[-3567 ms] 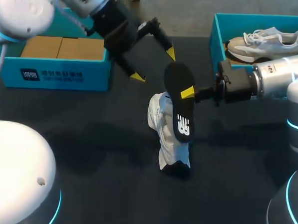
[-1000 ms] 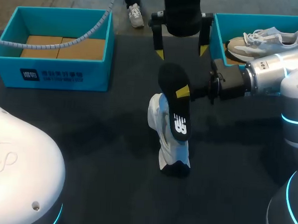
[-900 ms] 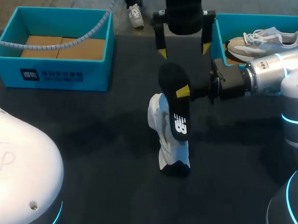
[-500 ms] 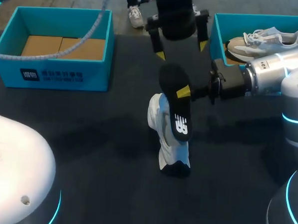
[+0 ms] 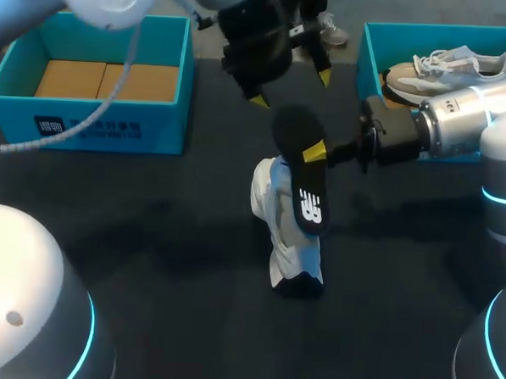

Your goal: Take the shoe out of the shoebox, open the shoe tongue, remove and reinsert the insole, then place the shoe into the shoebox

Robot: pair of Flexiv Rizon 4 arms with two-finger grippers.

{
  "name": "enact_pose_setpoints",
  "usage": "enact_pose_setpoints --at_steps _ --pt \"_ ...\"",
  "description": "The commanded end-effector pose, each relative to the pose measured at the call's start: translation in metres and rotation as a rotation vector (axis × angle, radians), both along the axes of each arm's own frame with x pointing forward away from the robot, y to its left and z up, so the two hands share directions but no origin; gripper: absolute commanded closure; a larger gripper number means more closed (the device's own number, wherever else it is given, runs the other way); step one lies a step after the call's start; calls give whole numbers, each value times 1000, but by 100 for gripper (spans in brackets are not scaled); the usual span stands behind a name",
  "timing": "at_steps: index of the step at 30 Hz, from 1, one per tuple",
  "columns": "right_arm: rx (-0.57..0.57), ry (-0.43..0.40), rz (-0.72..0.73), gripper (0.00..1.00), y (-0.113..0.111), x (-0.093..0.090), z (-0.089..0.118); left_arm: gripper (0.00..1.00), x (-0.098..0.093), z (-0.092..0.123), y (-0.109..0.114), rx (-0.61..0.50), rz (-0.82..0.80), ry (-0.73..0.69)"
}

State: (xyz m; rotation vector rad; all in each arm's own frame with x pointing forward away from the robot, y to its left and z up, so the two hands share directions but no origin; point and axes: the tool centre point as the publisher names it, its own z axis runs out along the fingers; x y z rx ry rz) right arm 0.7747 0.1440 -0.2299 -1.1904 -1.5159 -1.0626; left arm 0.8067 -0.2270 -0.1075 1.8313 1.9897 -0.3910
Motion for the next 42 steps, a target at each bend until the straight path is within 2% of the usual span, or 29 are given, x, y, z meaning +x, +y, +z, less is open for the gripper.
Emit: enact_pose_setpoints --at_steps 1,14,28,42 --pt "-10 1 -3 100 -3 -1 2 0 -6 -6 8 -342 -28 -38" --pt "-11 10 -36 100 -14 -2 7 0 -18 -11 14 -609 18 -51" --pt "-4 6 -77 100 -28 -8 18 0 -14 -30 29 -824 -10 -126" --pt "14 -3 -103 100 -28 -16 33 0 -15 -43 28 -1018 -9 -146"
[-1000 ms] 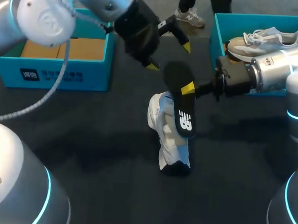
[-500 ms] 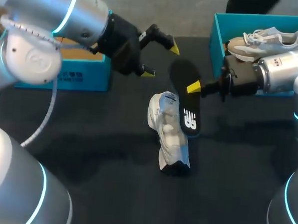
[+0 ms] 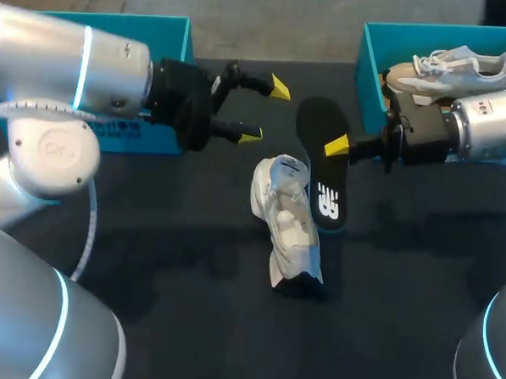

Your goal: Take the shoe out of the shoebox, open the shoe tongue, remove and reinsert the insole, then place the shoe into the shoebox

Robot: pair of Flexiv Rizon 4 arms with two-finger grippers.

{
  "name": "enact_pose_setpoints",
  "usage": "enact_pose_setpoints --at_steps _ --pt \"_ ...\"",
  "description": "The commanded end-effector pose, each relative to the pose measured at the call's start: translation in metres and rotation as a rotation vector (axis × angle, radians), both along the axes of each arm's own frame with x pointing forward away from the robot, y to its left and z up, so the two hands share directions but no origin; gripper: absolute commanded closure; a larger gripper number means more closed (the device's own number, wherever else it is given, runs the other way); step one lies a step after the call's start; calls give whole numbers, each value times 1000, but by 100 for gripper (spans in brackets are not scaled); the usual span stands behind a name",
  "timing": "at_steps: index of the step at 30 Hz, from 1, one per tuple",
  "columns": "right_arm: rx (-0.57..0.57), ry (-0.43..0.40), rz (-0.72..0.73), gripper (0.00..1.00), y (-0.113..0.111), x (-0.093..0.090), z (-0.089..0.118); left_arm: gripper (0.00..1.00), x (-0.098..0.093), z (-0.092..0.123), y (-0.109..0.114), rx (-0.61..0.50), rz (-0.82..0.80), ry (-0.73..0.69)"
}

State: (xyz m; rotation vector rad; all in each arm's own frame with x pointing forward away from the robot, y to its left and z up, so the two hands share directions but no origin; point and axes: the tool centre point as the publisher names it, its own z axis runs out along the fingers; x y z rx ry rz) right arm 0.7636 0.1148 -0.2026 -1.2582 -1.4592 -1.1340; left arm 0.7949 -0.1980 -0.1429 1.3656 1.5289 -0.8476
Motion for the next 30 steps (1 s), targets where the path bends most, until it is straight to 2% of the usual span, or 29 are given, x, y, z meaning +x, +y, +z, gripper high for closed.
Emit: enact_pose_setpoints --at_steps 1,15,30 --pt "11 -7 -11 100 1 -5 8 0 -3 -8 -2 -340 -11 -60" --pt "60 -18 -24 100 14 -7 33 0 3 -13 -12 -375 -7 -47" --pt "73 -9 13 100 39 -10 31 0 6 -14 -28 -364 -33 -34"
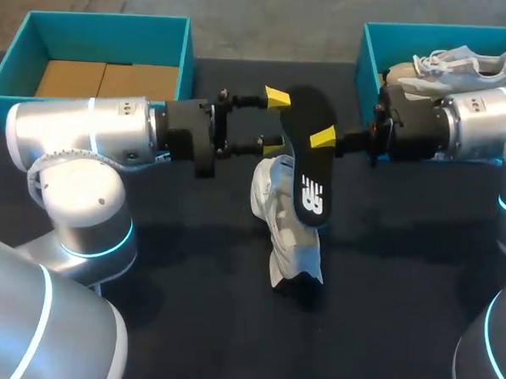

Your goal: Take the shoe out of the shoebox, open the shoe tongue, remove and reinsert the insole, then place the shoe into the shoebox

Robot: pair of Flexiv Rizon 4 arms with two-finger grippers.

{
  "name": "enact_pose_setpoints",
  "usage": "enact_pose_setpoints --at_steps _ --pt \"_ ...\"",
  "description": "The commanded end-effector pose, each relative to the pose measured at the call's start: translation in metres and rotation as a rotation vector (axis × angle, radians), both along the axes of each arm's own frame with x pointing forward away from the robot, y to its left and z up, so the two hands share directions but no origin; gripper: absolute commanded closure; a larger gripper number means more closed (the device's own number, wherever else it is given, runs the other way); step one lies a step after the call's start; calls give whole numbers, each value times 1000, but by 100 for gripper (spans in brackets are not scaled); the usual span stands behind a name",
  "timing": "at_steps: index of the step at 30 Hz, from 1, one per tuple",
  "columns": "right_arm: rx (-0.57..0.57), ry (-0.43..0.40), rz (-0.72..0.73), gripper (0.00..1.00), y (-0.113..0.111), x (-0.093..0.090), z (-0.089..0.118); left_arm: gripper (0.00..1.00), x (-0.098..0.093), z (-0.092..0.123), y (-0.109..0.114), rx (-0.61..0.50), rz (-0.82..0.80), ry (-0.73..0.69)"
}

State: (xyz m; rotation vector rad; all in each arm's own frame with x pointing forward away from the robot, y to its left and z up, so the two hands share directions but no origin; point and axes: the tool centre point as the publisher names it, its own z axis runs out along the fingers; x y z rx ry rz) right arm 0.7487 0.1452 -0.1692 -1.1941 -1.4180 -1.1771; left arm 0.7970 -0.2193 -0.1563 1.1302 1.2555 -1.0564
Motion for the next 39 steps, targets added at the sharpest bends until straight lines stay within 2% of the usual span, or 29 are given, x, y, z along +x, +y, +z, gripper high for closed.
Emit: enact_pose_setpoints --at_steps 1,8,10,12,14,16,30,34,38,39 --pt "2 0 1 100 10 6 -2 0 3 -1 -8 -1 -6 1" --pt "-6 -6 0 100 13 13 -2 1 -1 -3 -13 -5 -21 8" --pt "-9 -8 2 100 13 14 -2 10 -2 -4 -13 -4 -22 13" --pt "-10 -9 3 100 13 14 -2 14 -3 -5 -13 -5 -21 15" --pt "-11 -10 6 100 13 14 -1 26 -4 -6 -12 -3 -18 22" --pt "-11 -10 8 100 13 14 -1 50 -5 -7 -12 -1 -19 24" --pt "-6 -10 1 100 13 10 -1 60 -2 -11 -12 1 2 40" --pt "-4 -10 0 100 14 9 -1 75 -1 -12 -13 4 1 47" --pt "-2 -12 1 100 16 8 -1 99 -1 -13 -16 3 -2 53" --pt "-1 -13 1 100 16 8 -1 100 -1 -13 -16 5 -5 57"
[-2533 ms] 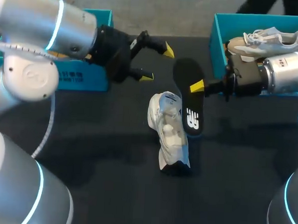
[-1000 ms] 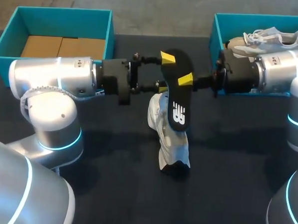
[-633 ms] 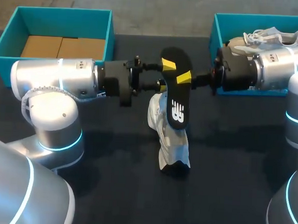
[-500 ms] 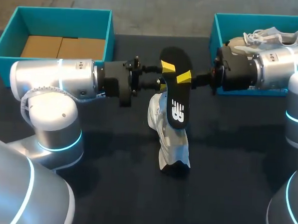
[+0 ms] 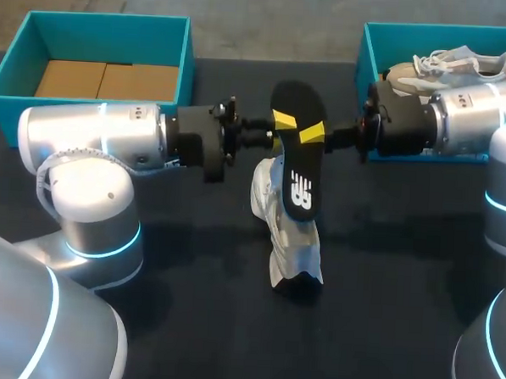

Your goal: Take the shoe out of the shoebox, open the shoe tongue, remove and reinsert the insole, then place the shoe into the shoebox

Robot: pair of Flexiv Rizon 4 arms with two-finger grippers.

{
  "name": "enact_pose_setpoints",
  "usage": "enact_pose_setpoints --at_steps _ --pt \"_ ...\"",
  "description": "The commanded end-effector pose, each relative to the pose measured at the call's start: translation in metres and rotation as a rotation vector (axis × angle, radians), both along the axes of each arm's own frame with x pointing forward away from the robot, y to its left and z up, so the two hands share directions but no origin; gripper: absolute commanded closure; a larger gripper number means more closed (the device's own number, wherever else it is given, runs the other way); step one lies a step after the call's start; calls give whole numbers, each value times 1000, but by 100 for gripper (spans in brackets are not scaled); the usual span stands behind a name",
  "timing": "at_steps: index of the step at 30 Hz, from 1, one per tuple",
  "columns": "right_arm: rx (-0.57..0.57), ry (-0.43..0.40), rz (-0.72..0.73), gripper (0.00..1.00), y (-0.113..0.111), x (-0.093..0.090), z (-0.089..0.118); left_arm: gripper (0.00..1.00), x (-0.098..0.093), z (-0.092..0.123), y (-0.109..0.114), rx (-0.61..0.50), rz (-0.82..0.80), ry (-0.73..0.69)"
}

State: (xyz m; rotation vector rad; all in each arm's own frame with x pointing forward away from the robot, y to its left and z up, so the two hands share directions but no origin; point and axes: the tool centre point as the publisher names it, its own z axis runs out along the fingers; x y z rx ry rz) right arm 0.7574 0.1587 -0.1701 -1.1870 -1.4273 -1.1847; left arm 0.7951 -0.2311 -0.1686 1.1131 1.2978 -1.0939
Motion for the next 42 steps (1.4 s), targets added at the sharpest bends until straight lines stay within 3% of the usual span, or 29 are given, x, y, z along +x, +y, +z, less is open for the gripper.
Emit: enact_pose_setpoints --at_steps 1,6,7,8,9,20,27,31,36,42 --pt "-1 -3 -1 100 3 -1 1 100 0 -1 -5 7 -5 10" --pt "4 -8 -4 100 3 -1 1 100 -2 -5 -5 34 -15 79" --pt "6 -9 -3 90 3 -2 1 100 -4 -7 -5 40 -18 92" --pt "0 -10 -5 51 3 -2 0 100 -5 -8 -4 45 -25 106" --pt "-12 -14 -10 0 3 -3 0 100 -6 -8 -4 46 -25 117" --pt "-113 -109 -86 0 -22 -7 -7 100 -16 -11 2 43 -26 225" --pt "-204 -266 -113 0 -43 -10 -9 100 -31 -11 6 30 -56 351" --pt "-240 -406 -90 0 -52 -12 -12 100 -38 -12 9 33 -66 412" --pt "-276 -596 -17 0 -56 -18 -9 100 -46 -12 15 18 -80 492" --pt "-351 -711 70 0 -55 -23 -2 100 -49 -10 19 -19 -56 572"
